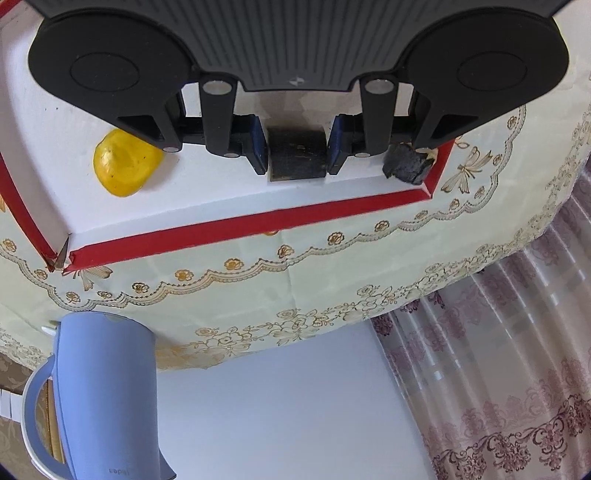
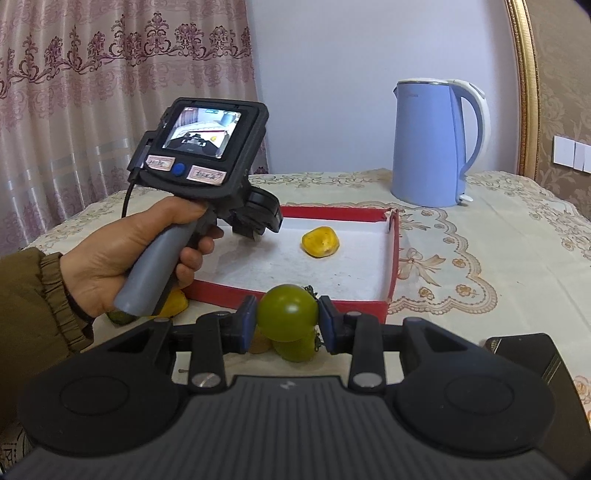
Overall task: Organize fruits
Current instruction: 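Lower the log into the tray and open the left gripper while the right grasps the green tomato, then pull the left gripper back while the right gripper carries the green tomato into the tray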
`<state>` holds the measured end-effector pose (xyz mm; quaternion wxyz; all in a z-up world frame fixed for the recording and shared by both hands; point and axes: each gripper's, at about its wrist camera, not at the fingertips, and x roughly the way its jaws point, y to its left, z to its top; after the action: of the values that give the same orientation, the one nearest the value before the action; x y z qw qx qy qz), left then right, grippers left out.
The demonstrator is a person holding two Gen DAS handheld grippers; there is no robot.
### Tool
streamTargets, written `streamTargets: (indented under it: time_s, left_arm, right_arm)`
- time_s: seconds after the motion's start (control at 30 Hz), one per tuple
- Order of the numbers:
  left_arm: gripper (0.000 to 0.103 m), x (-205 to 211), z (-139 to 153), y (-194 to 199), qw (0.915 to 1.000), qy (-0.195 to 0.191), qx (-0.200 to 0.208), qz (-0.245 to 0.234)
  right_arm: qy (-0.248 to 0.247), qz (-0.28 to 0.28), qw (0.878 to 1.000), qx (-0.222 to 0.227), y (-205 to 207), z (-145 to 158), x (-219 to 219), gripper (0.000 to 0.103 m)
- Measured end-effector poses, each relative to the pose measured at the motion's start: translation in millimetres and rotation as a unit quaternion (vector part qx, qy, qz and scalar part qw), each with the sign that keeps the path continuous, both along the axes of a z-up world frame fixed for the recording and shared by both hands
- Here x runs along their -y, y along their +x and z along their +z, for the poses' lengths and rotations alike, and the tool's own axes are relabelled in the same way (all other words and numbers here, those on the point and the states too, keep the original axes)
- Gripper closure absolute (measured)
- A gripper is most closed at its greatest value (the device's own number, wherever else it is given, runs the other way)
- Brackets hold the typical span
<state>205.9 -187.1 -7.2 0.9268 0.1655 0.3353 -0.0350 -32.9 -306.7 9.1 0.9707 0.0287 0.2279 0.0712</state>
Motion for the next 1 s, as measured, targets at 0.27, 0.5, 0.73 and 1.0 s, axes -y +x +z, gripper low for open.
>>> streamTargets:
  time_s: [0.27, 0.5, 0.73, 1.0]
  left_arm:
    - [0.053, 2, 6, -8, 0.9999, 0.004, 0.016, -0.005]
    - [0.043, -18, 15, -25, 0.9995, -0.005, 0.029, 0.006]
    - [0.023, -59, 24, -54, 0.997, -0.002, 0.062, 0.046]
    - [0.023, -102, 31, -87, 0.995, -0.033, 0.066, 0.068]
  right_arm:
    - [-0.002, -0.004, 1.0, 0.001, -2, 1, 0, 0.07]
    - [-0.002, 0.001, 1.0, 0.003, 0, 2, -3, 0.07]
    - [-0.003, 0.006, 1.0, 0.006, 6, 6, -7, 0.07]
    - [-0.005, 0.004, 1.0, 0.006, 23, 9, -8, 0.07]
